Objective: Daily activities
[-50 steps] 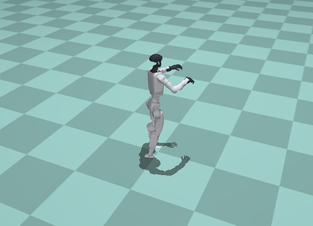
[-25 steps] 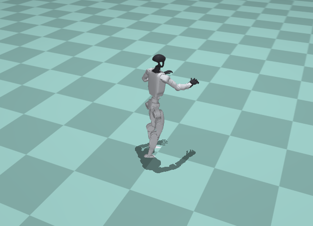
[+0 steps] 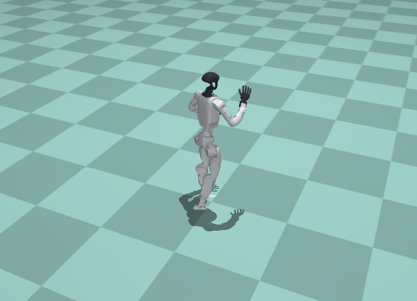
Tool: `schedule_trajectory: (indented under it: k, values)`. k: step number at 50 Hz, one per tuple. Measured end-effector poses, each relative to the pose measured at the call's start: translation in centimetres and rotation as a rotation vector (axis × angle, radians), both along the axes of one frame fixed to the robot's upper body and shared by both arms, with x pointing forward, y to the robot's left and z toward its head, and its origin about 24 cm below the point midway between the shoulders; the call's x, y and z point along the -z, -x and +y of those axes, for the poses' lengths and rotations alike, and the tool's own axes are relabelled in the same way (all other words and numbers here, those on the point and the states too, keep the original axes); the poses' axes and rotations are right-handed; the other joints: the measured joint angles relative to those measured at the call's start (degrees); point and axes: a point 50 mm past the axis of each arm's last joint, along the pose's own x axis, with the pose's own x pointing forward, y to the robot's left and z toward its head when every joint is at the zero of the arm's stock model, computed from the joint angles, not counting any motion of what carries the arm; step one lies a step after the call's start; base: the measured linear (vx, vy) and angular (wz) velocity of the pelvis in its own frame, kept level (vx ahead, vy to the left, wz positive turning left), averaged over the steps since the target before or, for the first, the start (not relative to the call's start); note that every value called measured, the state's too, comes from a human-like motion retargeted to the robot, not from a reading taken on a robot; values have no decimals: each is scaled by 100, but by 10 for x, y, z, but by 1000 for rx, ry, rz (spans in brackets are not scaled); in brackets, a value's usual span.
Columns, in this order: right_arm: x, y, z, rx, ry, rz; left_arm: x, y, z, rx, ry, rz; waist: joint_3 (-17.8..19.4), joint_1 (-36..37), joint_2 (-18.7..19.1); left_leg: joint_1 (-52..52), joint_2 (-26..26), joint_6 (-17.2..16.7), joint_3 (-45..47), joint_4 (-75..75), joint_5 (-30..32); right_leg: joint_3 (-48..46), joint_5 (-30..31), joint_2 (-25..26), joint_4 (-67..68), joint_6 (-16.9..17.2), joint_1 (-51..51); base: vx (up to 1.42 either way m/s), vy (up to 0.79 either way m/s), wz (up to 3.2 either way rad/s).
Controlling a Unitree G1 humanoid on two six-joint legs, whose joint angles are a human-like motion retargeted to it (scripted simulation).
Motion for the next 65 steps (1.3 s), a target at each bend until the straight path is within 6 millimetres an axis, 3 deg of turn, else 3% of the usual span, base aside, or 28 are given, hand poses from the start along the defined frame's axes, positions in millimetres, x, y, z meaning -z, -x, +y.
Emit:
schedule_trajectory:
  k: [8, 16, 27, 33, 43, 52, 58, 65]
  values:
    - [31, -6, -22, 99, 13, 160, 2, -4, -17, 17, 141, 14, -6, 22, 25, 116, -20, 0, -11, 0, 10, -66, 2, 0, -12, -40, 146, 0, 0, 0]
    - [52, -15, -30, 134, 60, 285, 0, -8, -28, 34, 239, 26, 3, -8, 87, 200, -37, 0, -27, 0, 31, -90, 23, 6, -13, -80, 252, 0, 0, 0]
    - [52, -21, -34, 184, 150, 315, -2, -13, -33, 50, 298, 61, 83, -38, 119, 258, -95, 0, -53, 0, 97, -124, 53, -15, 26, -132, 319, 0, 0, 0]
    - [42, -38, -41, 243, 243, 351, -11, -19, -37, 71, 326, 42, 88, 107, 54, 228, -136, 0, -67, -3, 163, -157, 109, -26, 17, -193, 307, 0, 0, 0]
    - [56, -89, -75, 395, 241, 608, -84, -44, -41, 151, 323, -285, 69, 540, -41, 51, -232, 0, -106, -11, 308, -308, 222, -33, -126, -323, 229, 0, 0, 0]
    - [72, -115, -90, 474, 218, 761, -151, -56, -63, 314, 254, -565, 106, 832, -41, -113, -319, 0, -189, -16, 413, -516, 297, -31, -305, -375, 190, 0, 1, 12]
    - [71, -123, -74, 454, 426, 795, -190, -57, -88, 508, 87, -648, 99, 912, 33, -192, -350, 0, -197, -18, 461, -612, 353, -12, -422, -371, 182, 0, 0, 0]
    - [51, -122, -25, 326, 881, 760, -222, -61, -121, 717, -239, -634, 49, 786, 192, -296, -292, 0, -127, -4, 452, -575, 458, 108, -593, -367, 153, 0, 0, 0]
